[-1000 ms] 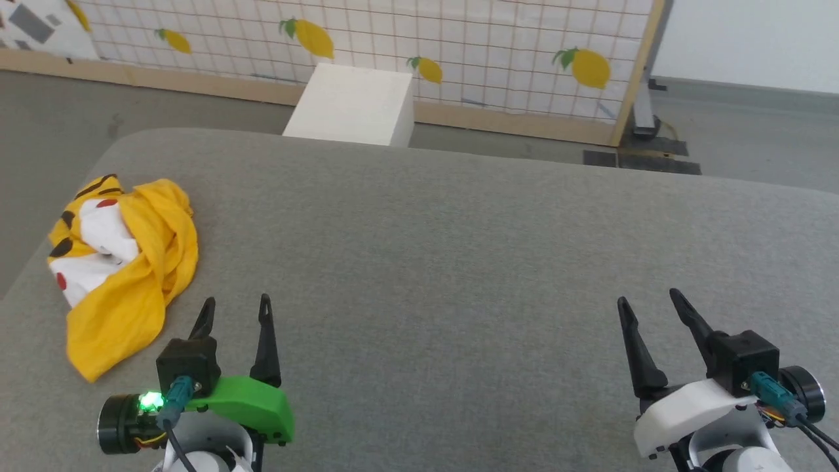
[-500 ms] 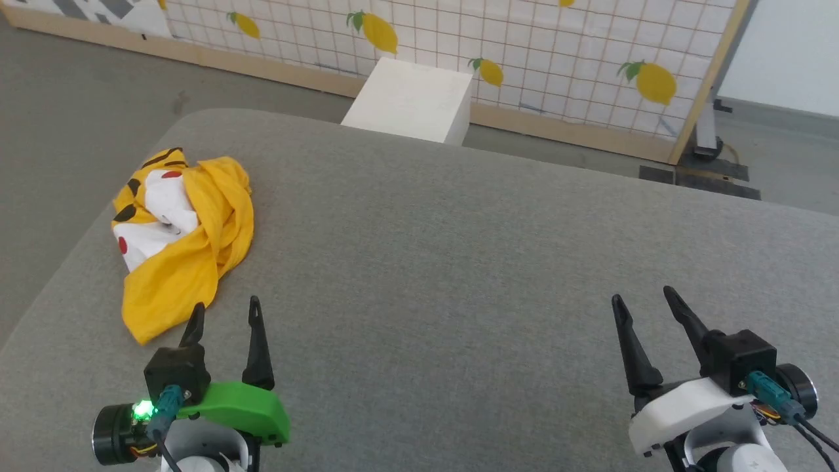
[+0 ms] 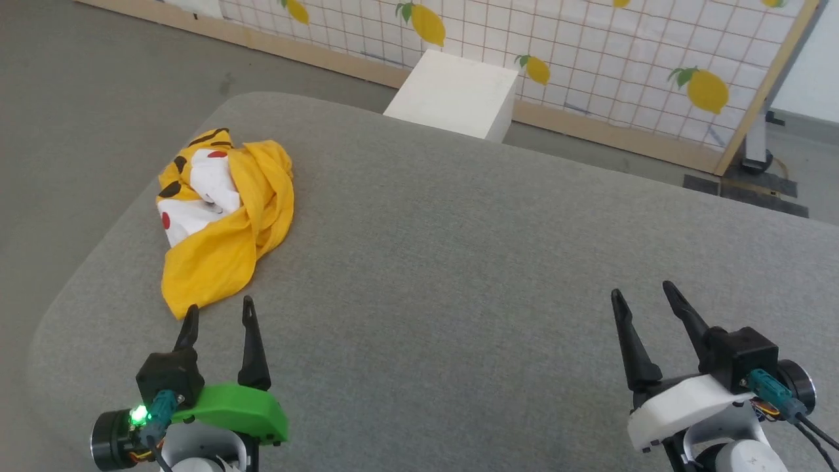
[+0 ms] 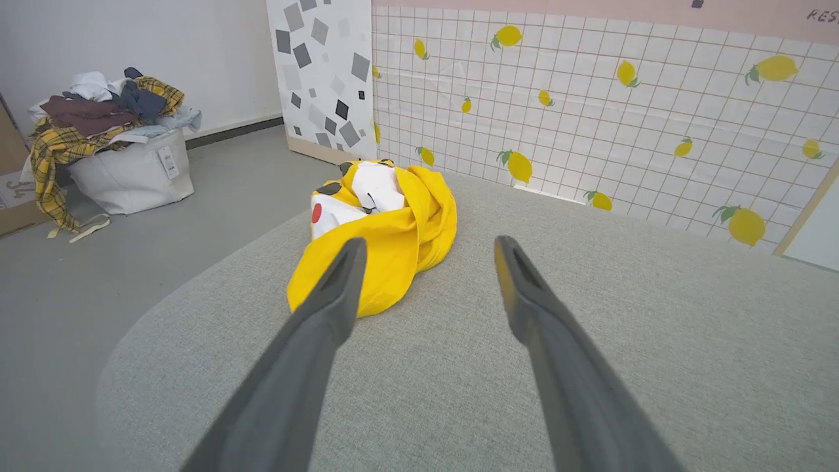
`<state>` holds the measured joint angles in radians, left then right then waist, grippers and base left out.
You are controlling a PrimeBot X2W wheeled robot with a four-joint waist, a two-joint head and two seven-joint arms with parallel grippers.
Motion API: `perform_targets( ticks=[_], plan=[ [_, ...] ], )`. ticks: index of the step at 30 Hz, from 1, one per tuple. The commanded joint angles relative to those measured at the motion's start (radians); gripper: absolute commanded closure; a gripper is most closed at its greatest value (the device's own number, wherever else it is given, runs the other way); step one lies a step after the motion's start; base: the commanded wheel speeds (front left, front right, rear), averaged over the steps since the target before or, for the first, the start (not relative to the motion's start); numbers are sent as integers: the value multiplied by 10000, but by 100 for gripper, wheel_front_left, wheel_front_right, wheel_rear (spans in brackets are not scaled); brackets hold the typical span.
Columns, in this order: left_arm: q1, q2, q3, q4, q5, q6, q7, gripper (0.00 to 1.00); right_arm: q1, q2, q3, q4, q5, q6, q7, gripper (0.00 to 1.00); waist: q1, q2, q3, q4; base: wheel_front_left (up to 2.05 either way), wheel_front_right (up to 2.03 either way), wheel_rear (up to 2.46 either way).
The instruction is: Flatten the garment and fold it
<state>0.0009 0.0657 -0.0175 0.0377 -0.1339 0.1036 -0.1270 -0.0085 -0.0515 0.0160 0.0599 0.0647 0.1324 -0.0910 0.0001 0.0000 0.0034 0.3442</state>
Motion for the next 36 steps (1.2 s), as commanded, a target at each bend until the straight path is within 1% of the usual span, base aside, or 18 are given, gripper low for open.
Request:
perform_targets(
  ticks=[1, 14, 21, 36],
  plan=[
    [180, 69, 12, 65, -124, 50, -130, 0, -179, 7, 14, 57, 85, -9, -119, 0, -1, 0, -7, 136, 0, 0, 0],
    [308, 71, -95, 68, -297, 346, -398, 0, -232, 8, 52, 202, 269, -11, -330, 0, -1, 0, -89, 787, 0, 0, 0],
    [296, 156, -99, 189, -466, 404, -540, 0, -258, 9, 68, 291, 356, -12, -454, 0, -1, 0, -115, 1157, 0, 0, 0],
    [419, 223, -142, 293, -797, 692, -849, 0, -350, 10, 224, 489, 543, -14, -696, 0, -1, 0, -116, 1962, 0, 0, 0]
  ],
)
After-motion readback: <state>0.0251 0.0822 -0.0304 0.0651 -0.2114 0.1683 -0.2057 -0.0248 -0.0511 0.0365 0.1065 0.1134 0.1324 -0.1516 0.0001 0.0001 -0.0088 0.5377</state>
